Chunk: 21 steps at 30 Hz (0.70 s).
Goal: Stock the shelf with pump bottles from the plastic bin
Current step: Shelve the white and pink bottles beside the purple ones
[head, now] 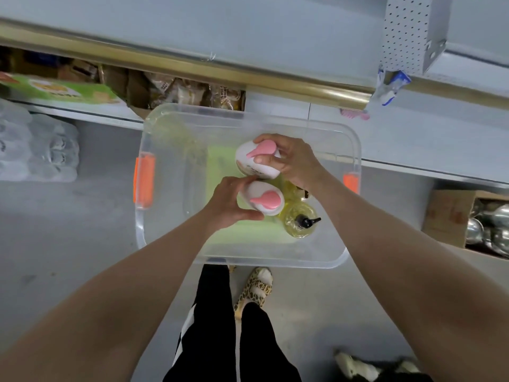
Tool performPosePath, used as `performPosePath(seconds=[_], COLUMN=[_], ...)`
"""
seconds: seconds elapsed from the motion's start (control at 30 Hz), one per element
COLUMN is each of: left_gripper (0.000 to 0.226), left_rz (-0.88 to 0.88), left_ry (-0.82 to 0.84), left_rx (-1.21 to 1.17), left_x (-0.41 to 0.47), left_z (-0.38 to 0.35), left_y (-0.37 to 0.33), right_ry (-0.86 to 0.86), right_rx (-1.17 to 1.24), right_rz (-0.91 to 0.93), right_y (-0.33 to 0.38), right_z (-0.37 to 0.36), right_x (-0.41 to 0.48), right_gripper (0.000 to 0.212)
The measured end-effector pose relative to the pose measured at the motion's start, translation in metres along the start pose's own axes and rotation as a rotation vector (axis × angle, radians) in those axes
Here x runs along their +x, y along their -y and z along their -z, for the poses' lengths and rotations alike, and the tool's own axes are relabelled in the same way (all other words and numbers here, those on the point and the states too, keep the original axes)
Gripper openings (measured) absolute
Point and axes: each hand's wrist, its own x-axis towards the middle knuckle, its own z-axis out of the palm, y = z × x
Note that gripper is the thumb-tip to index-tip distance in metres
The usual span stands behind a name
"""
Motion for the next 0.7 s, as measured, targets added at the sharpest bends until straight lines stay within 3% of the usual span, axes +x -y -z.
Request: performPosePath(seconds=[0.33, 0.53, 0.7], left_gripper=[0.096, 0.096, 0.080], left_rz=[-0.064, -0.063, 0.051], left_ry=[-0.131, -0.129, -0.114], left_rx=[0.036, 0.122, -0.163], left_x=[0.005, 0.009, 0.004], left_z=[-0.019, -0.022, -0.013], left_y=[0.001, -0.002, -0.019], right_ry=[-0.077, -0.223, -0.292], right_rx=[0.072, 0.161, 0.184], right_rz=[0.103, 0.186, 0.209], right_y=[0.033, 0.037, 0.049], right_z=[0.033, 0.062, 0.093], right_x=[-0.028, -0.053, -0.083], right_gripper=[0.028, 0.015, 0.013])
